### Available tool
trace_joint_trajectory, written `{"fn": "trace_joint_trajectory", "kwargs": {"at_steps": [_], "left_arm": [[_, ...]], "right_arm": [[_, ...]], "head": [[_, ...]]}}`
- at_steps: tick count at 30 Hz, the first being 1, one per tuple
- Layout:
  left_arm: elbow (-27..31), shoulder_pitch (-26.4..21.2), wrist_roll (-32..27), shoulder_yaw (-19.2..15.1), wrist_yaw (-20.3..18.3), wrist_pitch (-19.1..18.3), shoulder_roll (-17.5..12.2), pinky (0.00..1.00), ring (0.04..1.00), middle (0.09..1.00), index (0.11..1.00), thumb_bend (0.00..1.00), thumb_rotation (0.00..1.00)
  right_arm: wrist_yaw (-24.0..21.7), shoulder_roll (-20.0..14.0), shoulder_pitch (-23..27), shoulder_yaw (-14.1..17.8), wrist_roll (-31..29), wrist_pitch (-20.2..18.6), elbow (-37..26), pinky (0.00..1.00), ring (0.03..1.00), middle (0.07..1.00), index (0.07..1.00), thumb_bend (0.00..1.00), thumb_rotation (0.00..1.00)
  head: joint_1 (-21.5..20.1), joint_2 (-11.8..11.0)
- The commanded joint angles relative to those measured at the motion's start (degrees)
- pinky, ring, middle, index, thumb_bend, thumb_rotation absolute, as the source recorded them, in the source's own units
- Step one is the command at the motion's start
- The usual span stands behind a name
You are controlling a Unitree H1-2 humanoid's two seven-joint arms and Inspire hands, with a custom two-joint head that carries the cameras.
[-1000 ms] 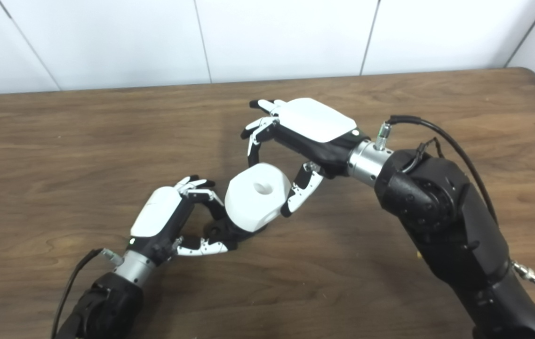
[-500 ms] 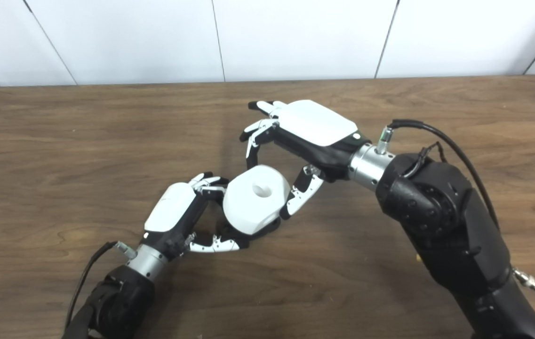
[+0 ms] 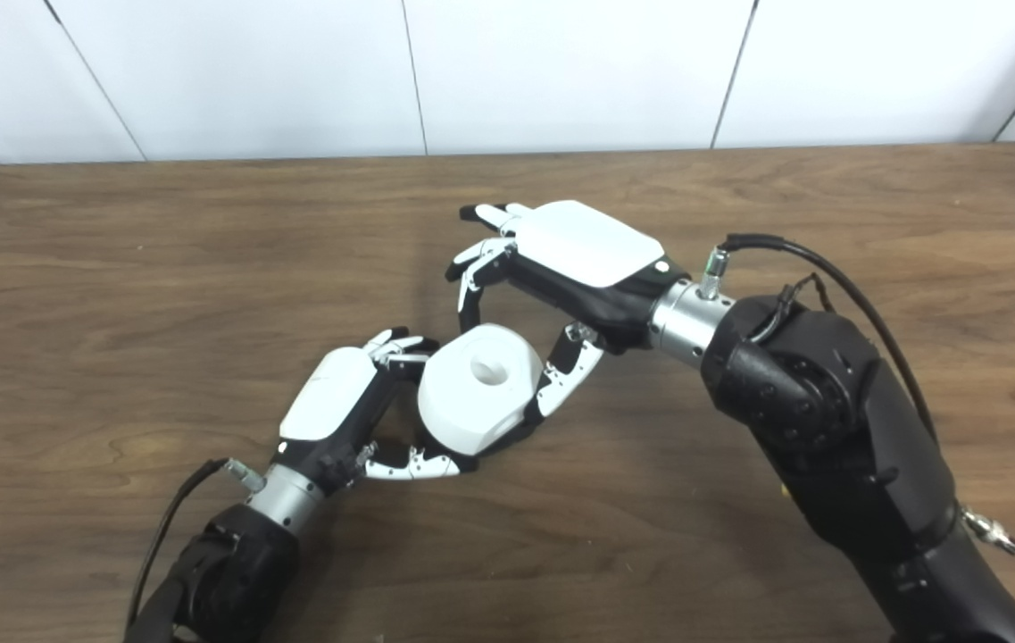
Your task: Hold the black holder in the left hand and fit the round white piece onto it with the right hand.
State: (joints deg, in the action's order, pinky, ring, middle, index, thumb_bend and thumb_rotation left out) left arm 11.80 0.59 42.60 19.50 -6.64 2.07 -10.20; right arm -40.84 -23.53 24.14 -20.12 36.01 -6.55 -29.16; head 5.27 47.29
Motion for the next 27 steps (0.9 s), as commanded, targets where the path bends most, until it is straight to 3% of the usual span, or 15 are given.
{"fn": "trace_joint_trajectory", "kwargs": {"at_steps": [1, 15, 27], "left_arm": [[0.3, 0.2, 0.5, 0.7, -0.5, -0.2, 0.0, 0.95, 0.850, 0.673, 0.482, 0.52, 0.05], [1.8, 0.4, 0.6, 0.8, -1.0, -1.1, -0.4, 0.94, 0.847, 0.675, 0.482, 0.52, 0.05], [3.2, 0.6, 1.3, 1.4, -1.4, -2.2, 0.4, 0.93, 0.845, 0.671, 0.482, 0.52, 0.05]], "right_arm": [[0.4, -1.3, 2.2, 0.7, 0.2, 1.4, -0.4, 1.00, 1.000, 0.810, 0.482, 0.52, 0.14], [-1.6, -4.0, 4.7, 1.0, -0.4, 3.1, -0.2, 1.00, 1.000, 0.807, 0.483, 0.52, 0.14], [-1.6, -3.2, 3.7, 0.5, -1.1, 4.2, -0.3, 1.00, 0.980, 0.797, 0.483, 0.52, 0.14]], "head": [[0.0, 0.0], [-0.7, 0.7], [-0.1, 1.6]]}}
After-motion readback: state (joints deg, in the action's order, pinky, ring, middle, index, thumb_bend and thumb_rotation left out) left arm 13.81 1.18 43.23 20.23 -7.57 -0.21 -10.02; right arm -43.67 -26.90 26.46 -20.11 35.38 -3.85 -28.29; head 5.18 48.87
